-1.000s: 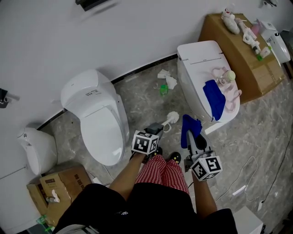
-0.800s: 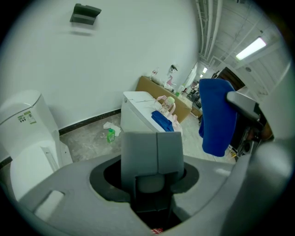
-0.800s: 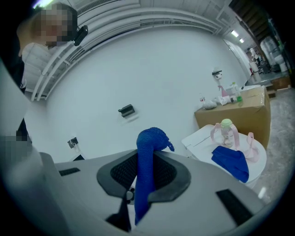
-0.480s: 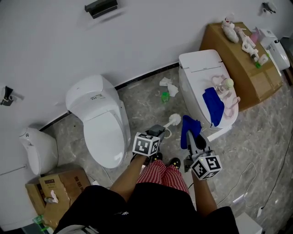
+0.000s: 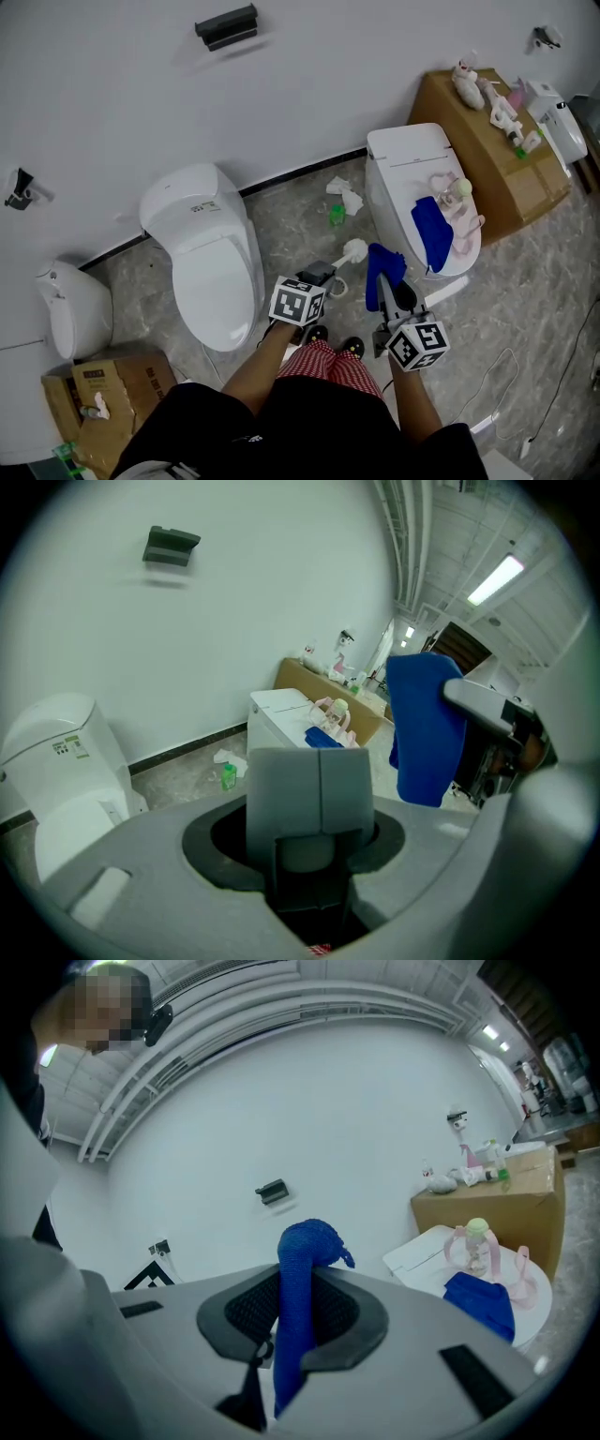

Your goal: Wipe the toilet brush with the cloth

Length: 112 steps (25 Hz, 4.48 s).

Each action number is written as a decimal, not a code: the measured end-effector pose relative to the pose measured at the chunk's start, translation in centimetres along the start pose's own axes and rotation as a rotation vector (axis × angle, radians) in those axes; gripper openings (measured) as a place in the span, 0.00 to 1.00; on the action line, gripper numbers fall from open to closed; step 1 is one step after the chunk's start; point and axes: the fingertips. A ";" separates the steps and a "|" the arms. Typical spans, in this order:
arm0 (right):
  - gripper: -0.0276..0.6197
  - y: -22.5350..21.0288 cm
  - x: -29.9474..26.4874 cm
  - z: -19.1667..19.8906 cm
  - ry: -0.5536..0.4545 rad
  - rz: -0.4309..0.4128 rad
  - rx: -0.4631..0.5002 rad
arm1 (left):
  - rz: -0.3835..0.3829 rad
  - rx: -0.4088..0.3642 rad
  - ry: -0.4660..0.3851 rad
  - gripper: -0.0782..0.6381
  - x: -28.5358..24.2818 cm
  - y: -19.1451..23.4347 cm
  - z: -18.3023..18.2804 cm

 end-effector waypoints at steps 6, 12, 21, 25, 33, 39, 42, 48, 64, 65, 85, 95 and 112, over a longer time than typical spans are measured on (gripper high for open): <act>0.15 1.2 0.2 -1.6 -0.009 -0.029 0.032 | 0.007 -0.025 -0.052 0.36 2.1 -0.3 -0.7; 0.15 1.7 0.3 -2.9 -0.033 -0.040 0.040 | -0.001 -0.048 -0.094 0.36 4.0 -0.5 -1.5; 0.15 1.9 0.7 -4.8 -0.064 -0.044 0.055 | 0.018 -0.045 -0.208 0.36 7.6 -1.0 -4.5; 0.15 1.7 0.8 -6.0 -0.067 -0.029 0.070 | 0.007 -0.103 -0.247 0.36 9.0 -2.1 -6.2; 0.15 2.0 1.8 -8.9 -0.099 -0.016 0.118 | 0.064 -0.194 -0.348 0.36 12.0 -5.8 -9.8; 0.15 2.1 3.2 -10.7 -0.129 -0.018 0.149 | 0.115 -0.232 -0.420 0.36 14.2 -8.9 -12.1; 0.15 2.6 3.9 -11.8 -0.158 -0.034 0.153 | 0.136 -0.238 -0.445 0.36 15.4 -10.0 -12.8; 0.15 4.0 5.0 -13.6 -0.205 -0.074 0.169 | 0.152 -0.278 -0.489 0.36 17.5 -11.7 -14.1; 0.15 9.4 7.9 -17.9 -0.304 -0.198 0.335 | 0.254 -0.348 -0.633 0.36 24.5 -16.2 -16.2; 0.15 9.7 8.2 -18.1 -0.309 -0.204 0.339 | 0.251 -0.357 -0.637 0.36 24.8 -16.5 -16.2; 0.15 15.9 12.6 -22.3 -0.443 -0.224 0.640 | 0.336 -0.447 -0.784 0.37 32.1 -20.6 -16.8; 0.15 16.6 13.2 -23.1 -0.462 -0.176 0.689 | 0.289 -0.496 -0.826 0.37 33.8 -21.4 -16.7; 0.15 15.2 13.3 -24.1 -0.472 -0.124 0.639 | 0.325 -0.493 -0.830 0.37 34.1 -21.5 -16.8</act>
Point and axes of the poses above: the fingertips, and each gripper's own axes: x backward along the fingers, y to its left, z out of its underside, and after that the axes turned 11 degrees about y, right-handed
